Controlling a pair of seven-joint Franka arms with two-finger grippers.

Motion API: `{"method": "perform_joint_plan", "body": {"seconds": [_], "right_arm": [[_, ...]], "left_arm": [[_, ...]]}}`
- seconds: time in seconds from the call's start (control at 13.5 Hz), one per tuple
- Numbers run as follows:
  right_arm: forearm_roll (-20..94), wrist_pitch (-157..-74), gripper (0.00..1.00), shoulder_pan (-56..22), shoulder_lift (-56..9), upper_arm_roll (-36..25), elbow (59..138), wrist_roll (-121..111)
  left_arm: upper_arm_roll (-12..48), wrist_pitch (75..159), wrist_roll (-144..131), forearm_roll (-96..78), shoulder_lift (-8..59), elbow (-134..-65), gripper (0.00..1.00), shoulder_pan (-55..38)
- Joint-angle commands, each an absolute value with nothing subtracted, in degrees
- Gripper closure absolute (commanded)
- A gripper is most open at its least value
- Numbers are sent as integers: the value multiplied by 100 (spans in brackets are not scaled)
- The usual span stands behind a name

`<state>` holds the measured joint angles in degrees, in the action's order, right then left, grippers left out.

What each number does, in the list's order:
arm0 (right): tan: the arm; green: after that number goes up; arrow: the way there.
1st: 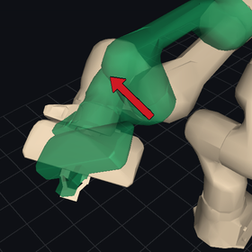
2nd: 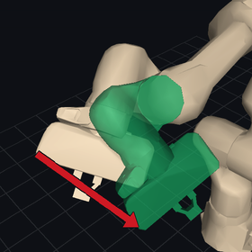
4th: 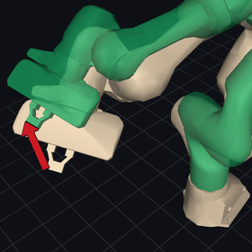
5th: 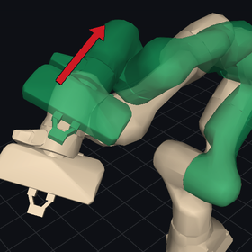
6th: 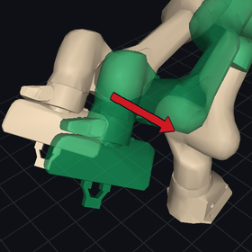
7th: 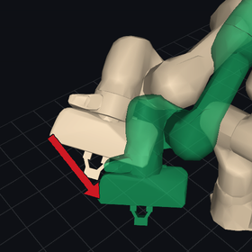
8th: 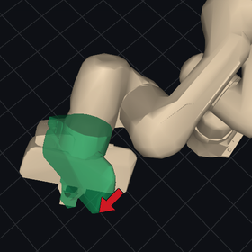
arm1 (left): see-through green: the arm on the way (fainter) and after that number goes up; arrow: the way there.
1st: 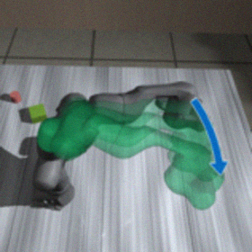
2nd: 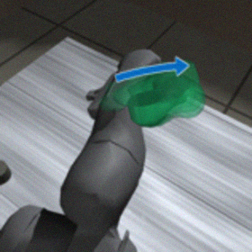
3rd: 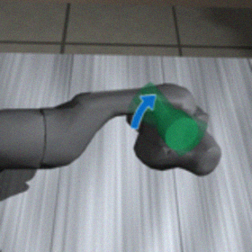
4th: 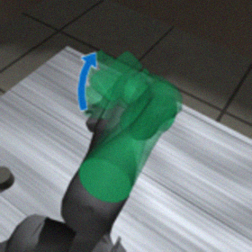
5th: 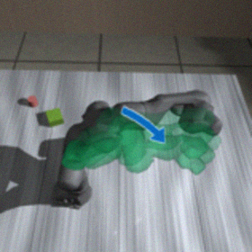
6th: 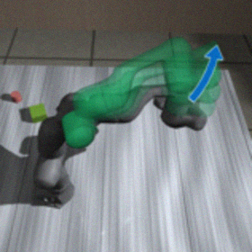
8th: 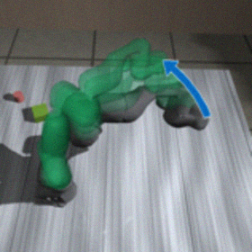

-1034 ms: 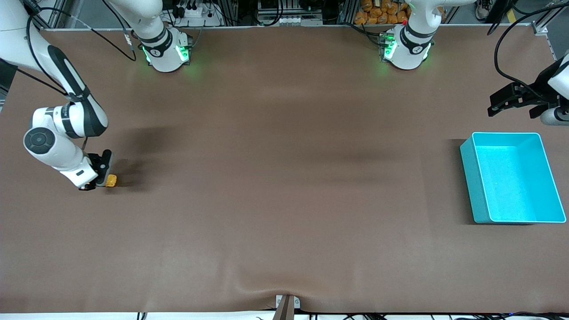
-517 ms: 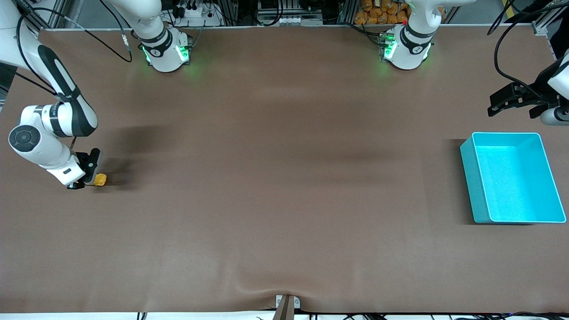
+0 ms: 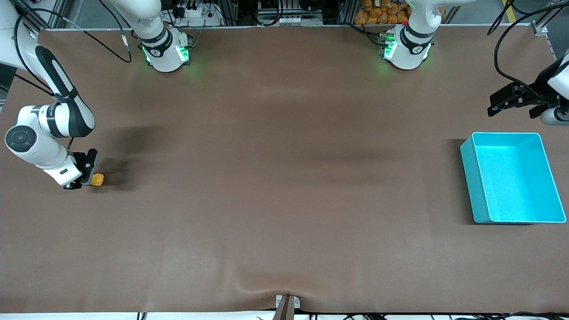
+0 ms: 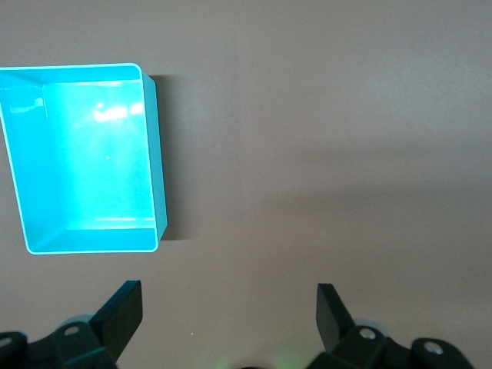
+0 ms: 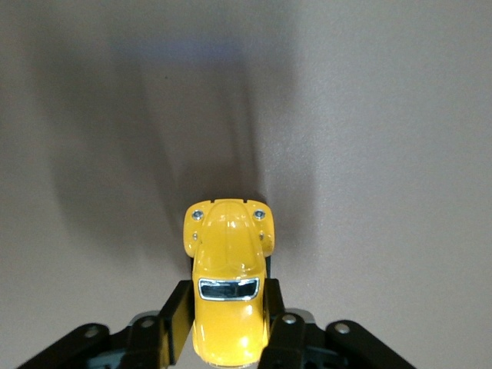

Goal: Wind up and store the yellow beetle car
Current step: 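Drag the car backward along the table with the right gripper, then open the right gripper to release the car and withdraw the right arm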

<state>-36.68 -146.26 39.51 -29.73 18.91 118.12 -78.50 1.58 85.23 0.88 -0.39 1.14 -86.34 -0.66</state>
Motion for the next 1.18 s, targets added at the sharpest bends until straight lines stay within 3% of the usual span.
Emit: {"method": "perform_joint_plan", "body": {"seconds": [0.0, 0.22, 0.44, 1.11], "right_arm": [[-3701, -14250, 0, 4236, -3349, 2004, 11462, -7910], [-3297, -13195, 0, 4376, -3314, 2231, 10874, -8163], [-3015, -12842, 0, 4667, -3305, 2548, 10609, -8569], [-2067, -11612, 0, 4676, -3077, 2566, 9774, -8789]], "left_arm": [[167, 8499, 149, 44, 35, -8657, 0, -79], [167, 8499, 149, 35, 35, -8657, 0, -79], [167, 8490, 149, 35, 35, -8657, 0, -79], [167, 8481, 149, 35, 35, -8657, 0, -70]]}}
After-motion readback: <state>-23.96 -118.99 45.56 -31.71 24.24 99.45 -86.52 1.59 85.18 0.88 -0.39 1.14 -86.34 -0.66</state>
